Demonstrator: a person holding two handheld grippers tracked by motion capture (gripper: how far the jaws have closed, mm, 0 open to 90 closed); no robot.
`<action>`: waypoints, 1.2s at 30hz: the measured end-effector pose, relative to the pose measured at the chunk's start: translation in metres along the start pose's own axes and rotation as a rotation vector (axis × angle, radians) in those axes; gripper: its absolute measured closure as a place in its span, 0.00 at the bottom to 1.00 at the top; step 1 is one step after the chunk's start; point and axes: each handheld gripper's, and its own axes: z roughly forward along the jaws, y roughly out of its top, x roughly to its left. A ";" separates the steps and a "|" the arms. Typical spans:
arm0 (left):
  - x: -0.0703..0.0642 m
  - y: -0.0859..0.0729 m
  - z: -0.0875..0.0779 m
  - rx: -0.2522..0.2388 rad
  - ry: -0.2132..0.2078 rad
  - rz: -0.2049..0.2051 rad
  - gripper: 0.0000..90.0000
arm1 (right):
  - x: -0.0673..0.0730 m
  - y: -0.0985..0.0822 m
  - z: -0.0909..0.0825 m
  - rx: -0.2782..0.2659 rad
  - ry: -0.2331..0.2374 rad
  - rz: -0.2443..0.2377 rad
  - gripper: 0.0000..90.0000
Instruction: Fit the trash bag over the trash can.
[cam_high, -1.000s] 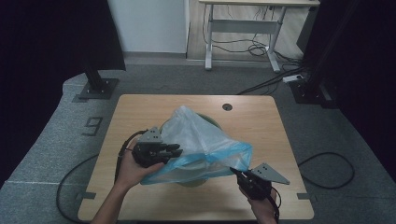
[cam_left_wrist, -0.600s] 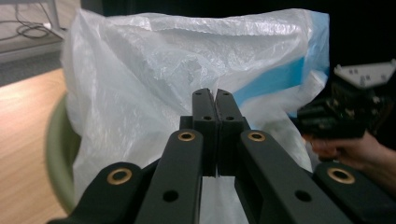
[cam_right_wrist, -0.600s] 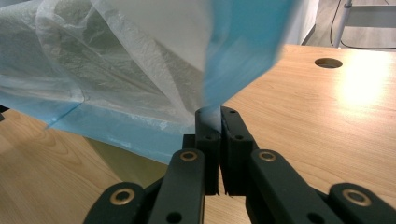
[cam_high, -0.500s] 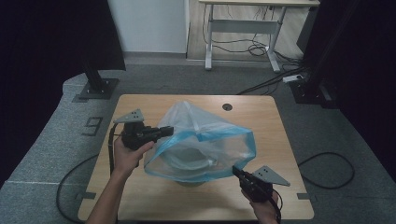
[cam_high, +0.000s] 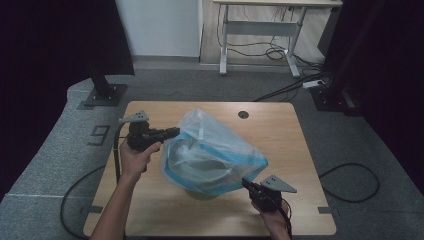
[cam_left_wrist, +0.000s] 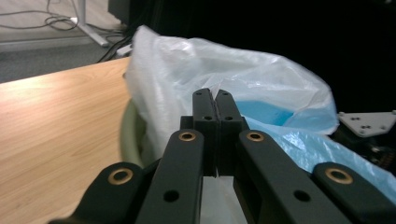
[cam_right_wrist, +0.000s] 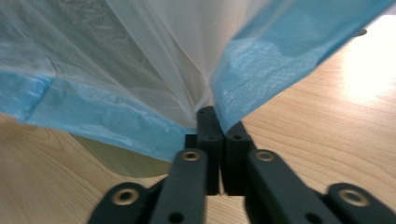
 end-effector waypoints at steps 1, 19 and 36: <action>0.001 -0.001 0.000 0.000 0.000 -0.001 1.00 | 0.001 0.000 -0.002 -0.005 -0.005 -0.013 0.78; -0.005 -0.003 -0.003 -0.002 0.007 0.008 1.00 | 0.008 0.058 -0.098 -0.180 -0.071 -0.075 0.31; -0.004 -0.001 -0.004 0.012 0.009 0.008 1.00 | 0.021 0.125 -0.015 -0.062 0.012 -0.228 0.83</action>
